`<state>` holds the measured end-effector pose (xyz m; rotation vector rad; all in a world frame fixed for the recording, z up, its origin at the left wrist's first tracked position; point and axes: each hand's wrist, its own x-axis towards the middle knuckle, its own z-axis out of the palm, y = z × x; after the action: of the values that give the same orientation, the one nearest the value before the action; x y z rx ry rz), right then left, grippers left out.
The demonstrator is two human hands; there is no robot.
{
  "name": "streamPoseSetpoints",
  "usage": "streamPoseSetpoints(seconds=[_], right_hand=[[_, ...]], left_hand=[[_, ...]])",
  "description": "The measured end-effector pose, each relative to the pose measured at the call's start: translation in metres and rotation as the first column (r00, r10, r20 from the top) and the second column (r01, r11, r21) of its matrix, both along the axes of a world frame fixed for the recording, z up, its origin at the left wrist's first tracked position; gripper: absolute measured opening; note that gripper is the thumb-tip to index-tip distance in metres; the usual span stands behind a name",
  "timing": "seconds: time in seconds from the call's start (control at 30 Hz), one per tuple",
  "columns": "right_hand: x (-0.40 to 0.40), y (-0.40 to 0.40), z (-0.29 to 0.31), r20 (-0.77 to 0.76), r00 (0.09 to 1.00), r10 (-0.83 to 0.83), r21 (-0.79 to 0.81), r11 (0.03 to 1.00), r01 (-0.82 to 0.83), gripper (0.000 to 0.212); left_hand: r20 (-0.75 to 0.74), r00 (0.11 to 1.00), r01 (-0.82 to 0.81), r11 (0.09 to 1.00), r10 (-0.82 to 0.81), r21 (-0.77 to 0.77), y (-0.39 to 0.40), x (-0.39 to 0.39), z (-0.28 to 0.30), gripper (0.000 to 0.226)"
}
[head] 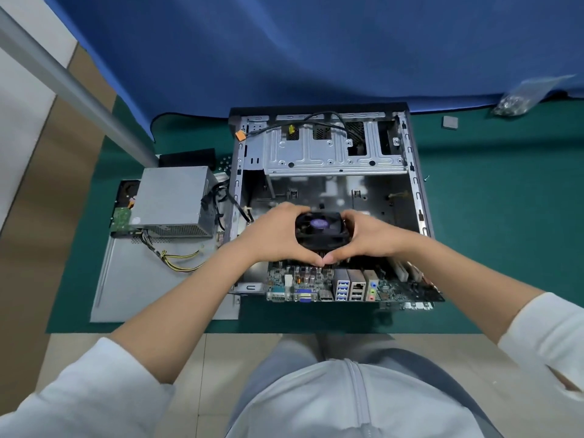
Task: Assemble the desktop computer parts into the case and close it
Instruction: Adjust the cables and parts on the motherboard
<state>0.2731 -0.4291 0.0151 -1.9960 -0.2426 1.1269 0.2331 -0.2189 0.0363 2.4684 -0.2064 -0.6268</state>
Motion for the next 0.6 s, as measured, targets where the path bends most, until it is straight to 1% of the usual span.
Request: streamPoseSetpoints(seconds=[0.07,0.13,0.2,0.37,0.47,0.53,0.6], right_hand=[[0.008,0.001,-0.001,0.088,0.996,-0.031,0.009,1.0,0.03,0.093],[0.015,0.004,-0.005,0.164,0.984,-0.066,0.03,0.998,0.062,0.093],[0.019,0.007,-0.012,0.224,0.973,-0.064,0.016,0.998,0.063,0.094],[0.026,0.005,-0.03,0.267,0.963,-0.042,-0.028,0.998,0.051,0.098],[0.03,0.004,-0.039,0.323,0.945,-0.049,-0.051,0.996,0.069,0.106],[0.031,0.006,-0.044,0.359,0.933,-0.04,-0.051,0.997,0.063,0.104],[0.033,0.005,-0.05,0.375,0.927,-0.034,-0.038,0.998,0.052,0.098]], left_hand=[[0.066,0.998,-0.003,1.0,0.001,0.024,-0.002,0.008,-0.001,0.111],[0.072,0.997,-0.011,0.998,0.007,0.059,-0.004,0.016,-0.005,0.118],[0.05,0.999,-0.012,0.998,0.008,0.065,-0.005,0.021,-0.012,0.118],[0.014,1.0,0.001,0.999,-0.002,0.054,-0.007,0.031,-0.028,0.114],[-0.002,1.0,-0.01,0.999,0.01,0.038,-0.012,0.038,-0.038,0.115],[-0.006,0.999,-0.046,0.999,0.047,0.026,-0.017,0.038,-0.045,0.116],[-0.007,0.996,-0.091,0.996,0.091,0.011,-0.021,0.036,-0.054,0.113]])
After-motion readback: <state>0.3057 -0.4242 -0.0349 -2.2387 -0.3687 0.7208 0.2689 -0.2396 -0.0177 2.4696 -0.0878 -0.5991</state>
